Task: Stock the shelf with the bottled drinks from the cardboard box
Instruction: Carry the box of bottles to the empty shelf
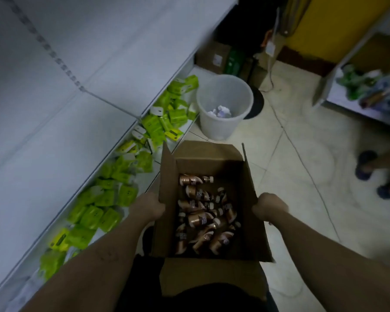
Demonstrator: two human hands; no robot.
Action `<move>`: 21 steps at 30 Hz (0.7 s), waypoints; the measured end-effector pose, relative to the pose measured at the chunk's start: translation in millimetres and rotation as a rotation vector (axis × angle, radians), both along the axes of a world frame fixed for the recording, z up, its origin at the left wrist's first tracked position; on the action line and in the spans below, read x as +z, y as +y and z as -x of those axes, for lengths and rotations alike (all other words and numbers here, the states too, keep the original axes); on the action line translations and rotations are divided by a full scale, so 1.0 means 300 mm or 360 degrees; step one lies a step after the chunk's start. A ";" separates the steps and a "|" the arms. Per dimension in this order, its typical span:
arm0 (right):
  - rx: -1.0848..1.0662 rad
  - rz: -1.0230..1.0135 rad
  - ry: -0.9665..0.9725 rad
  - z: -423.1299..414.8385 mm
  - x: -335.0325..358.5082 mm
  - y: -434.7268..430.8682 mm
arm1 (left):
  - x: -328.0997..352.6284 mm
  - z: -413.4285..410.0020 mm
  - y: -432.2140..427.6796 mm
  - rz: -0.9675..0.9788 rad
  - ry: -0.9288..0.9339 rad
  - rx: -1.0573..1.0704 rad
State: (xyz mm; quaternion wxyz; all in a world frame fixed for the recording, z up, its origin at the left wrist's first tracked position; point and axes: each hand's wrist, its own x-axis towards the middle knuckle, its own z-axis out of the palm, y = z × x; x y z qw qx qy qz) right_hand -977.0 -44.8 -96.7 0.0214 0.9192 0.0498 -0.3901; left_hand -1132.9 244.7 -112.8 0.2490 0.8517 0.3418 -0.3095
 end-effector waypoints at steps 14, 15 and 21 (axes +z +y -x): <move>-0.0738 0.0151 -0.0299 0.269 -0.401 0.143 | -0.410 -0.210 0.251 -0.0161 -0.0163 -0.0665; -0.0763 0.0149 -0.0320 0.289 -0.446 0.149 | -0.451 -0.208 0.252 -0.0176 -0.0172 -0.0701; -0.0839 0.0049 -0.0596 0.359 -0.777 0.132 | -0.777 -0.231 0.227 -0.0249 -0.0299 -0.0816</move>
